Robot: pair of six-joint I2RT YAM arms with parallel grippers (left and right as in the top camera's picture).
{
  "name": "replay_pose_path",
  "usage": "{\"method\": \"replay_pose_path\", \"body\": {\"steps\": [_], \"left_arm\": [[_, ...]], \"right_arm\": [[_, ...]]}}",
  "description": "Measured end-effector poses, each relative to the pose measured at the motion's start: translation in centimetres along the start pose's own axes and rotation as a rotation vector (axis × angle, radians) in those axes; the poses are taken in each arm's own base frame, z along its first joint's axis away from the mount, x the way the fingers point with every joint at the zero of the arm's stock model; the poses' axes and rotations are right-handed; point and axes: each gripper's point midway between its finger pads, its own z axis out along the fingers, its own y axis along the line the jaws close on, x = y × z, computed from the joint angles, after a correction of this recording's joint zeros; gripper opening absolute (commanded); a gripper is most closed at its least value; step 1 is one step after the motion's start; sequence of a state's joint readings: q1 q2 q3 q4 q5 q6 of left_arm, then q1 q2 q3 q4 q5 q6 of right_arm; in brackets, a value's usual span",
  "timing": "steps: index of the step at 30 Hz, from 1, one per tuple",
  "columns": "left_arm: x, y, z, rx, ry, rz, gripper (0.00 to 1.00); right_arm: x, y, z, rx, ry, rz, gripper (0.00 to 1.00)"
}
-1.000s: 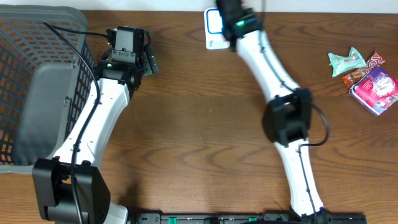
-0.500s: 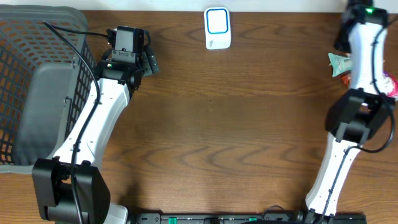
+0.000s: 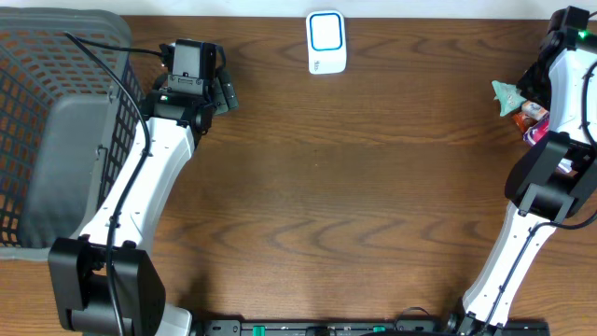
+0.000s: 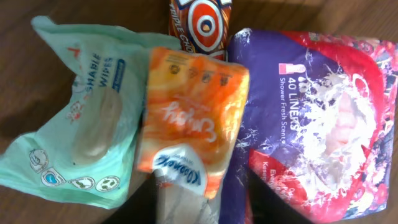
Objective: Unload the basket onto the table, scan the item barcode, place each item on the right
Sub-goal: 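Carry the orange pack right and drop it onto the item pile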
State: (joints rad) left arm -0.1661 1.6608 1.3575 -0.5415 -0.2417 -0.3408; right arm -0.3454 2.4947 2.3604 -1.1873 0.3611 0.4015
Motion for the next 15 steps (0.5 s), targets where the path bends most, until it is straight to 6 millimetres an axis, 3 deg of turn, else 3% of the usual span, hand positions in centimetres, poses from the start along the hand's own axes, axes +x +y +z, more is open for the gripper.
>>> {"method": "replay_pose_path", "body": {"steps": [4, 7, 8, 9, 10, 14, 15], "left_arm": [[0.0, 0.0, 0.0, 0.000, 0.000, 0.000, 0.99], [0.0, 0.0, 0.0, 0.000, 0.000, 0.000, 0.99], [0.0, 0.0, 0.0, 0.000, 0.000, 0.000, 0.99], [0.0, 0.0, 0.0, 0.000, 0.000, 0.000, 0.99], [0.0, 0.0, 0.0, 0.000, 0.000, 0.000, 0.99], [0.0, 0.0, 0.0, 0.000, 0.000, 0.000, 0.99], [0.0, 0.0, 0.0, 0.000, 0.000, 0.000, 0.99]], "right_arm": [[0.0, 0.0, -0.4, -0.006, 0.001, 0.004, 0.70], [-0.6, -0.3, -1.9, -0.020, -0.024, 0.015, 0.73], [-1.2, -0.6, -3.5, -0.034, -0.049, 0.028, 0.77], [-1.3, -0.8, -4.1, -0.040, -0.056, 0.028, 0.94], [-1.6, -1.1, -5.5, -0.055, -0.071, 0.035, 0.99], [-1.8, -2.6, -13.2, -0.151, -0.131, 0.061, 0.99], [-1.4, -3.1, -16.0, -0.194, -0.145, 0.064, 0.99]]}}
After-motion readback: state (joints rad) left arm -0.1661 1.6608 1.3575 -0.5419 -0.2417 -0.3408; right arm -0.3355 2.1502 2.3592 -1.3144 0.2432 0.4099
